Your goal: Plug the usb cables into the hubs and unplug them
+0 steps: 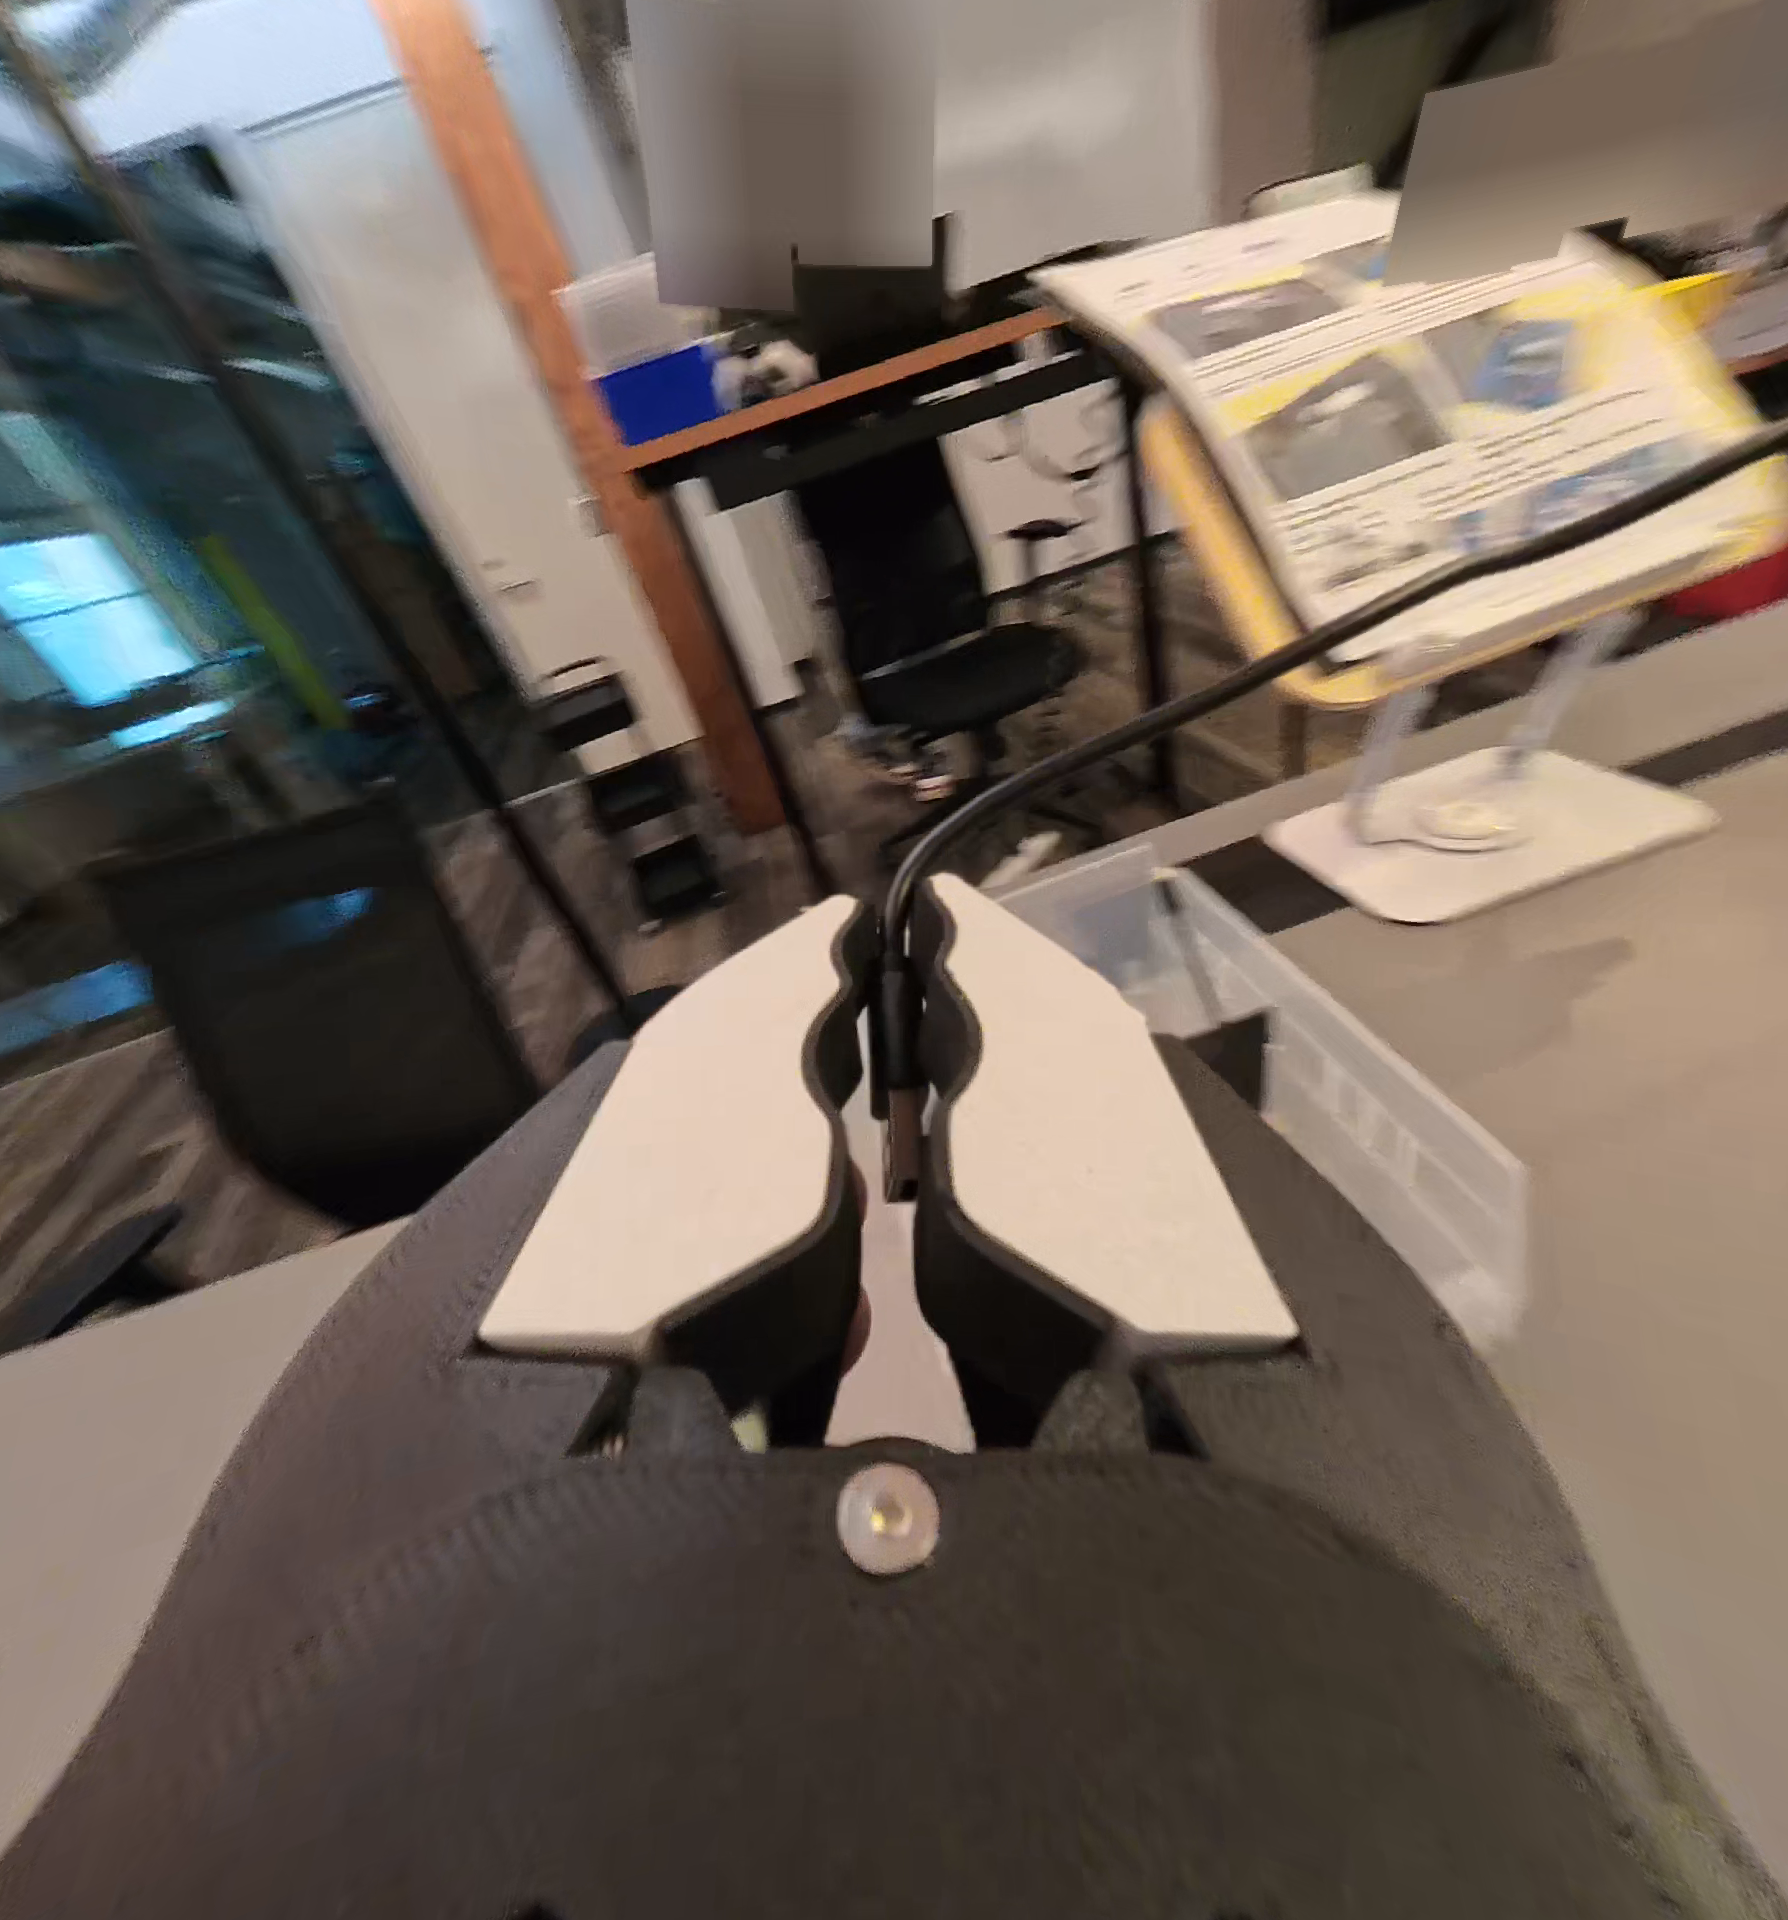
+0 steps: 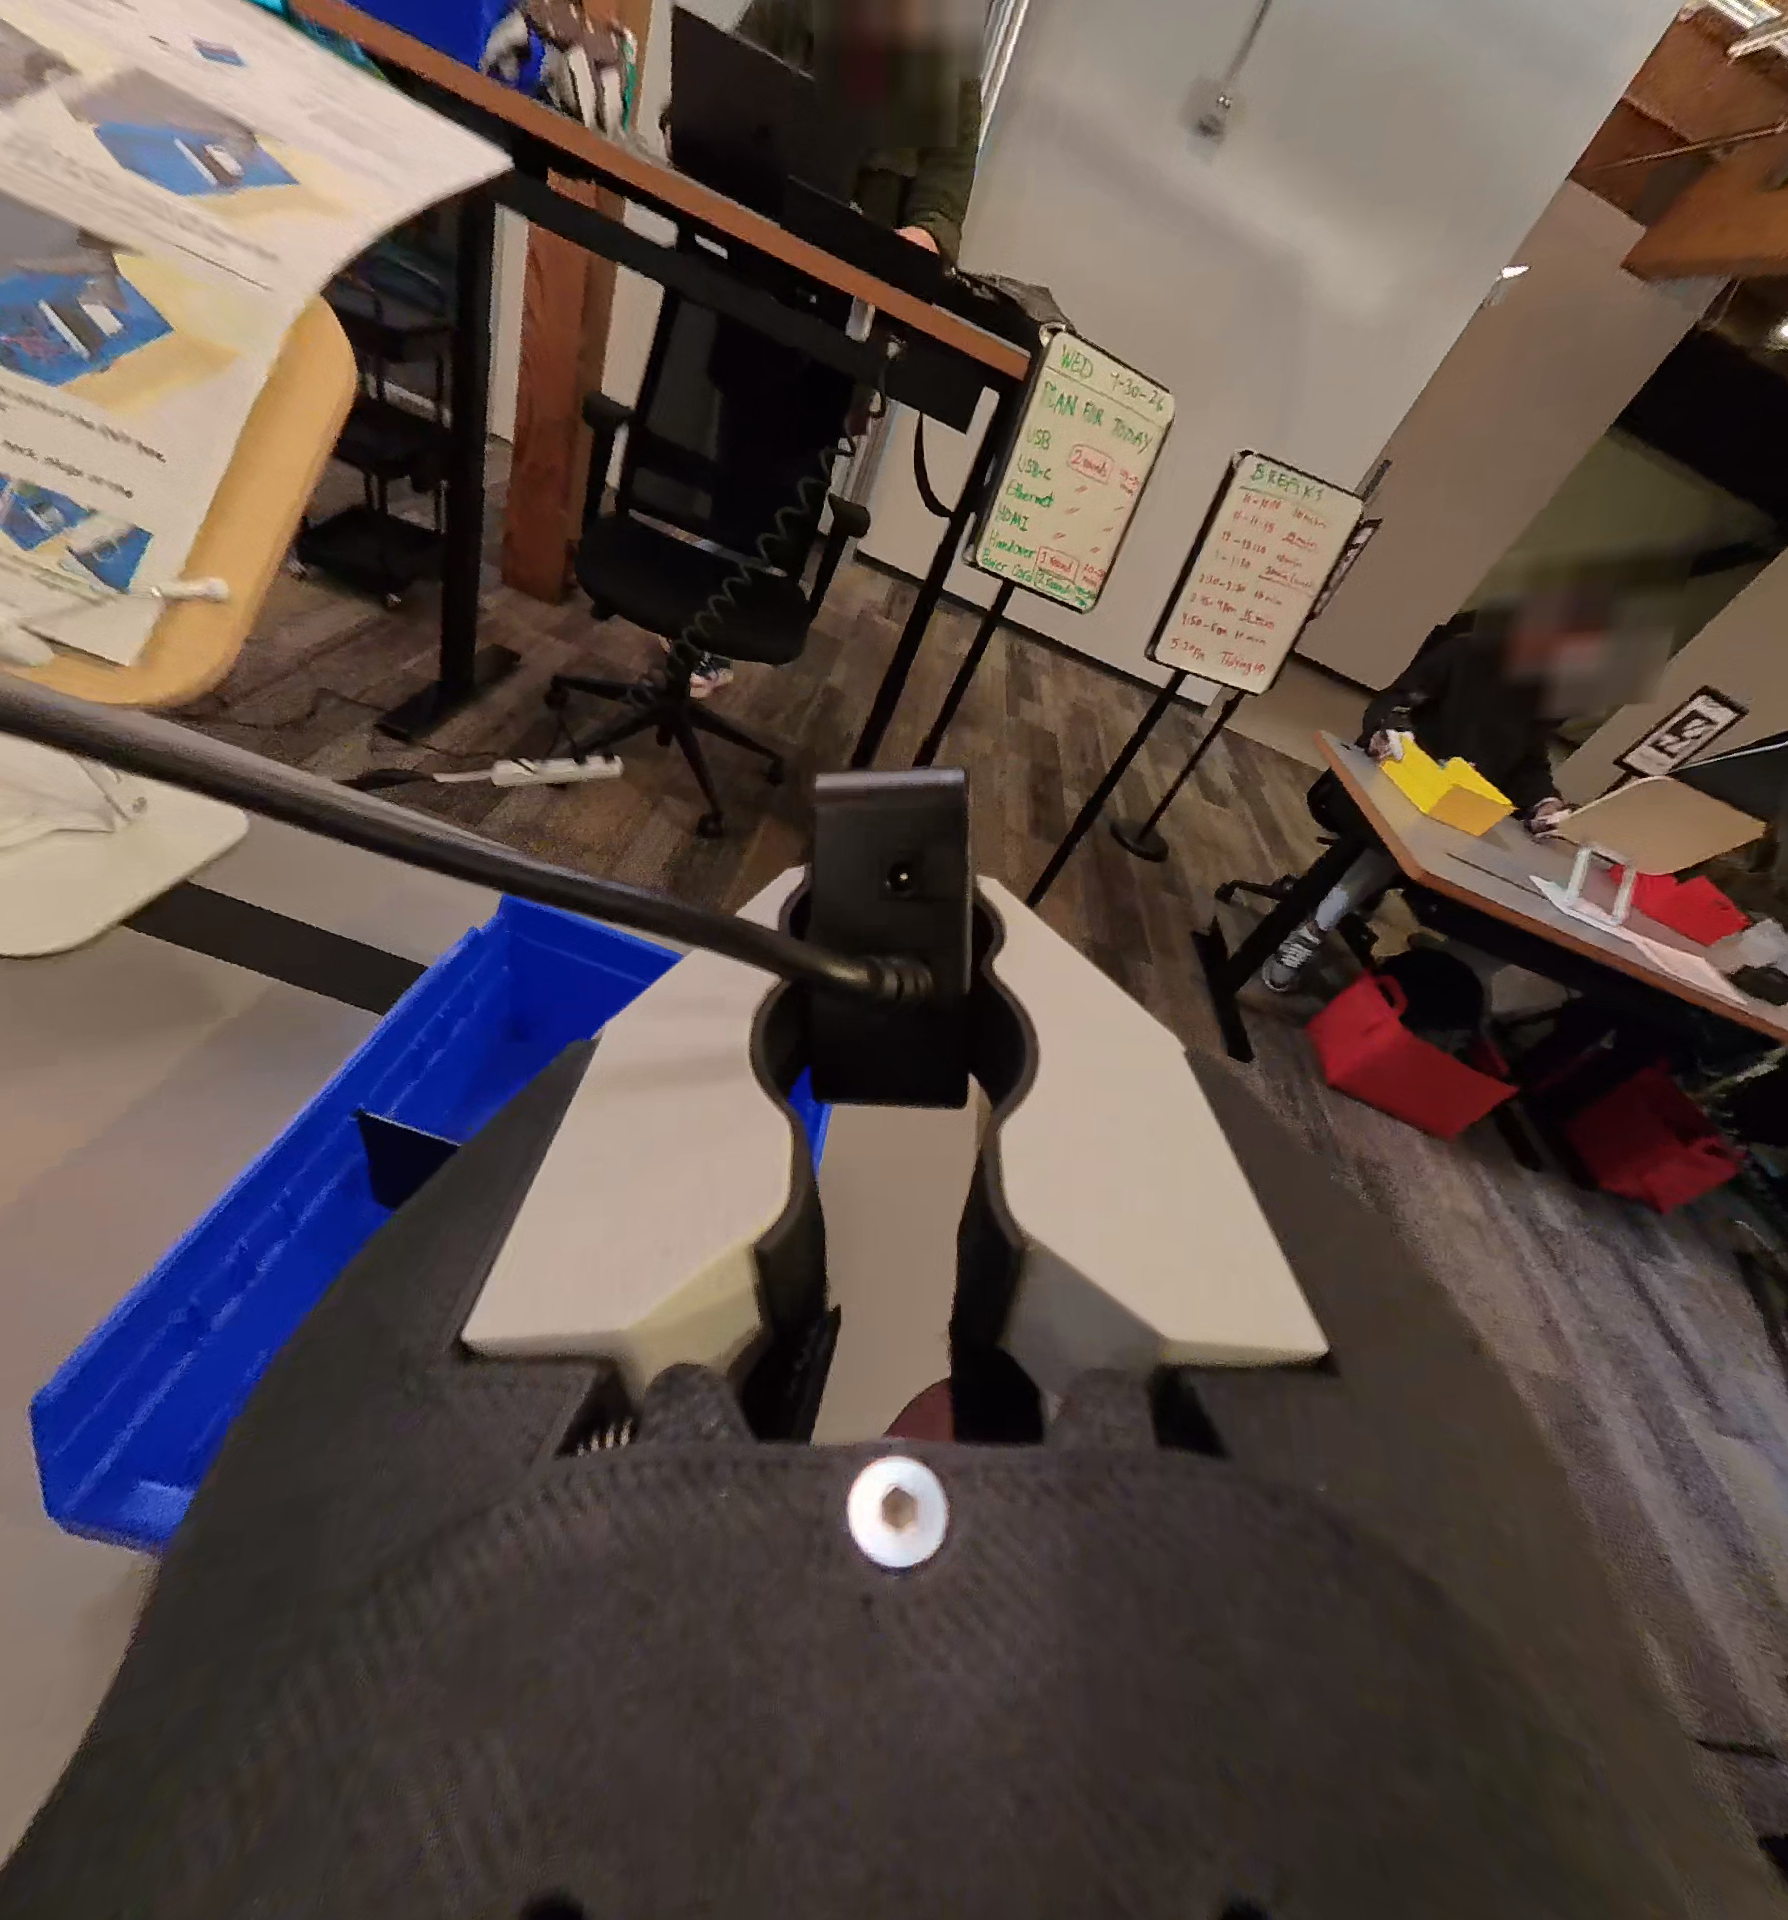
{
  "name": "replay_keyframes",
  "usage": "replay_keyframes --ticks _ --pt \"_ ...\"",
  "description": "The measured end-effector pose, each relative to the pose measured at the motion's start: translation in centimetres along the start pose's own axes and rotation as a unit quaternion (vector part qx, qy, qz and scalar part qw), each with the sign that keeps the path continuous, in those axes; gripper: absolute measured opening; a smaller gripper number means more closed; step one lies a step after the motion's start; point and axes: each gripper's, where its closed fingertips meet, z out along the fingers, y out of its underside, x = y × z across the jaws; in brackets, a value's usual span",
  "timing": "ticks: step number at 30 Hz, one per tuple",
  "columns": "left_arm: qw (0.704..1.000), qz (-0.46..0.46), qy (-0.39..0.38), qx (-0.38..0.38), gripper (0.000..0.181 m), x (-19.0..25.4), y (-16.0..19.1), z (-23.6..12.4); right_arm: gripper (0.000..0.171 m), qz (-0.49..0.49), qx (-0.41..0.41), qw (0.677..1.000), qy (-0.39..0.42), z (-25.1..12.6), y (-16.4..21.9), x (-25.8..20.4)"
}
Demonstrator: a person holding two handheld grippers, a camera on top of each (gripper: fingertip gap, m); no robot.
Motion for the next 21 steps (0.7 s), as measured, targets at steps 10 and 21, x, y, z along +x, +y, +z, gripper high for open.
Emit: replay_keyframes --ticks 10,21 --pt "0.992 0.088 0.064 0.059 0.006 11.2 -7.5 3.4 0.022 -0.164 0.005 0.973 -0.162 0.5 -4.3 -15.6" --pt "0.936 0.25 0.246 0.023 0.007 32.7 -5.9 11.9 0.022 -0.284 -0.075 0.878 -0.378 0.5 -2.8 -32.7"
